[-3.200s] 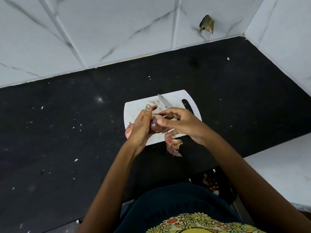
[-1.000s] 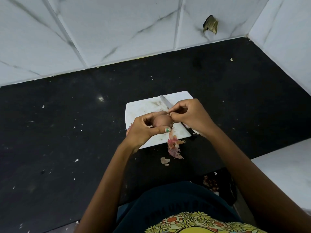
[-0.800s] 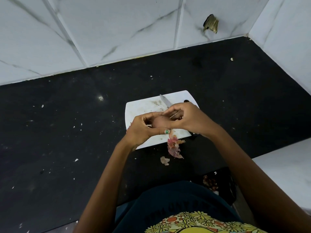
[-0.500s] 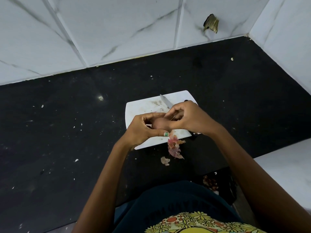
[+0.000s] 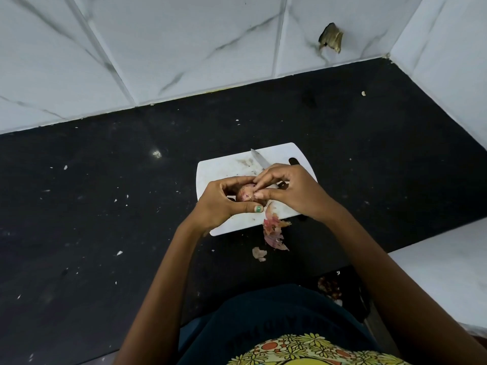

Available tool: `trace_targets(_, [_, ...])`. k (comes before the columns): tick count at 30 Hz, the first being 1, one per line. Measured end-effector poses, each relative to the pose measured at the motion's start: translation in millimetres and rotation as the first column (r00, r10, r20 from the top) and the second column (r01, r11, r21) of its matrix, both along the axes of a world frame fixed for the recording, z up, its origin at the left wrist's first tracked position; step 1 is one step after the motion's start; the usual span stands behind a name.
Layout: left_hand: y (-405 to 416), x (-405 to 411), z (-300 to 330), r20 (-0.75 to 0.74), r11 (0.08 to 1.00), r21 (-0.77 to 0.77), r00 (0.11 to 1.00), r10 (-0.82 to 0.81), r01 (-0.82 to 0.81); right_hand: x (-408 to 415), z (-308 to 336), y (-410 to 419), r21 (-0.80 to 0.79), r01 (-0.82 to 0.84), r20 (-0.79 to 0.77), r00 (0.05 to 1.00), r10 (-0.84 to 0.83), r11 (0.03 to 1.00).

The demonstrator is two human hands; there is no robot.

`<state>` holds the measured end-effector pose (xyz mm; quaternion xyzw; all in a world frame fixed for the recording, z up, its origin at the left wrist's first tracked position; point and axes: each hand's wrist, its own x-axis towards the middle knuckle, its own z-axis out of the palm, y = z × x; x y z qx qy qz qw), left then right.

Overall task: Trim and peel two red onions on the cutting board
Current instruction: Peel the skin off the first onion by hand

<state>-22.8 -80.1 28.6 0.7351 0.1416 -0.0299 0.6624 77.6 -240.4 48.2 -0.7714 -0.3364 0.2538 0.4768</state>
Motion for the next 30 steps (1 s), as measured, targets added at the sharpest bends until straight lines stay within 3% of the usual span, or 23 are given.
trace_targets(6, [1, -2, 0, -0.018, 0.998, -0.069, 1.000, 0.003, -0.004, 2, -18, -1, -0.053, 0.228, 0.002, 0.974, -0.228, 0.972])
trace_targets(10, [2, -3, 3, -0.016, 0.991, -0.131, 1.000, 0.009, -0.011, 3, -29, -11, -0.338, 0.134, 0.086, 0.990, -0.111, 0.932])
trace_targets(13, [4, -4, 4, -0.033, 0.988, -0.151, 0.999, -0.004, -0.001, -1, -34, -16, -0.421, 0.092, 0.147, 0.989, -0.032, 0.902])
trace_targets(15, [3, -4, 4, -0.044, 0.986, -0.165, 0.999, -0.010, 0.003, -3, -29, -16, -0.367, 0.095, 0.135, 0.990, -0.048, 0.925])
trace_targets(18, [2, -4, 2, -0.023, 0.991, -0.137, 1.000, 0.004, -0.007, -3, -11, -13, -0.171, 0.061, -0.141, 0.986, -0.085, 0.983])
trace_targets(20, [3, -3, 1, -0.004, 0.992, -0.124, 1.000, 0.013, -0.014, -2, 2, -10, -0.104, 0.039, -0.221, 0.973, -0.062, 0.994])
trace_targets(30, [6, 0, 8, 0.024, 0.999, -0.032, 1.000, -0.003, 0.004, -7, 8, -2, -0.098, 0.037, -0.115, 0.992, -0.048, 0.995])
